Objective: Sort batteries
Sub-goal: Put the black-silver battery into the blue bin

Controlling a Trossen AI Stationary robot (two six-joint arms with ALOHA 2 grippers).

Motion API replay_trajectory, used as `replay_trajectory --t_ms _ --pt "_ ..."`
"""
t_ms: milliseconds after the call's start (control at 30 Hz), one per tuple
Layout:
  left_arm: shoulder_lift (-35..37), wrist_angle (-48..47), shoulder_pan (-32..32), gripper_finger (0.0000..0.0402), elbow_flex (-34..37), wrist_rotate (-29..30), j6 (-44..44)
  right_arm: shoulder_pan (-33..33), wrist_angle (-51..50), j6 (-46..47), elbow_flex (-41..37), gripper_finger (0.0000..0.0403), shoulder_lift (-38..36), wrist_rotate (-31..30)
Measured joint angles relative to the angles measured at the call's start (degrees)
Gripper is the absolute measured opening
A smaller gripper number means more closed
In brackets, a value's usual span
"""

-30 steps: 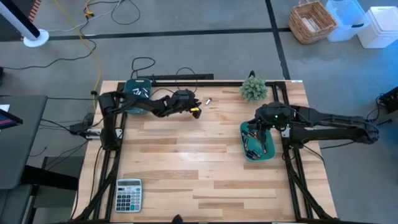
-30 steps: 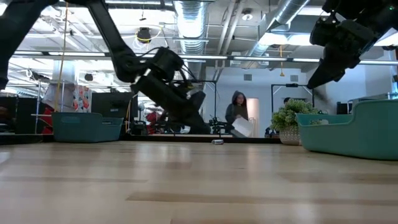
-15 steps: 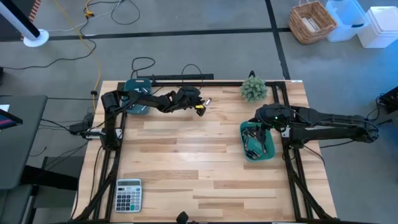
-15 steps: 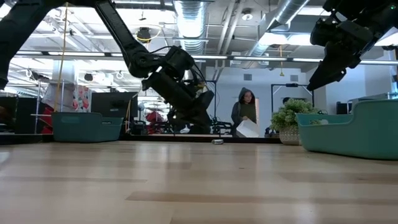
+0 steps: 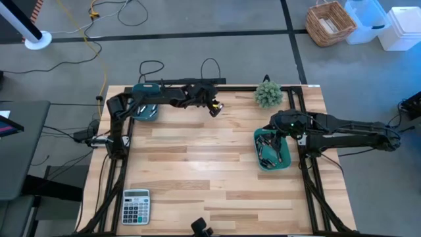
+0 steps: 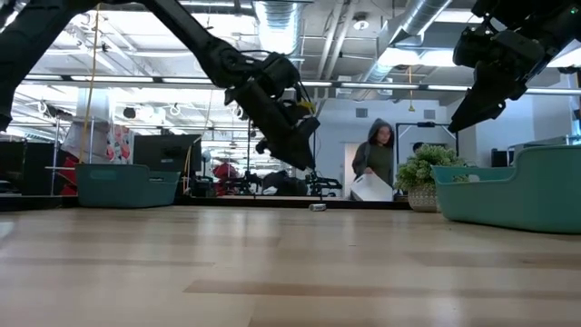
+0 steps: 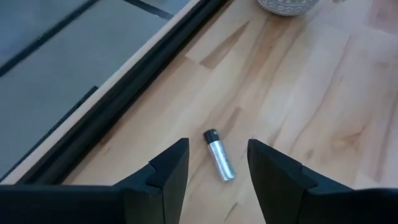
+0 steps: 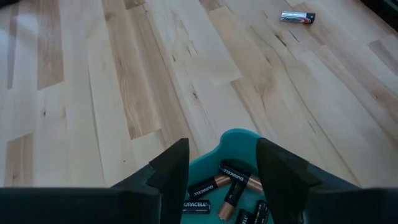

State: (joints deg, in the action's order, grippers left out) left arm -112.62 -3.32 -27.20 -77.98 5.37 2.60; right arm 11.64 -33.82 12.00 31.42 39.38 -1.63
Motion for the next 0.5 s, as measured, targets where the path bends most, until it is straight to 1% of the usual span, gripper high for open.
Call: replay_trajectory --t_ms 133,300,400,500 --pt "0.0 -2.5 -0.5 0.0160 -1.6 -0.9 -0.6 0.0 0.0 -0.1 0.0 0.0196 0.0 0.0" --pt "-0.2 -3.4 -0.7 0.0160 -3.0 -1.7 -0.7 0.0 0.1 -0.2 0.0 0.0196 0.0 -0.1" --pt "-2.8 -6.5 -0.7 0.0160 -6.3 -2.1 -0.9 0.0 0.1 -0.2 0.0 0.0196 0.0 -0.4" --pt "-7.6 -11.4 -0.7 0.0160 -12.1 -1.6 -1.9 0.0 0.2 -0.3 0.0 0.0196 0.0 -1.3"
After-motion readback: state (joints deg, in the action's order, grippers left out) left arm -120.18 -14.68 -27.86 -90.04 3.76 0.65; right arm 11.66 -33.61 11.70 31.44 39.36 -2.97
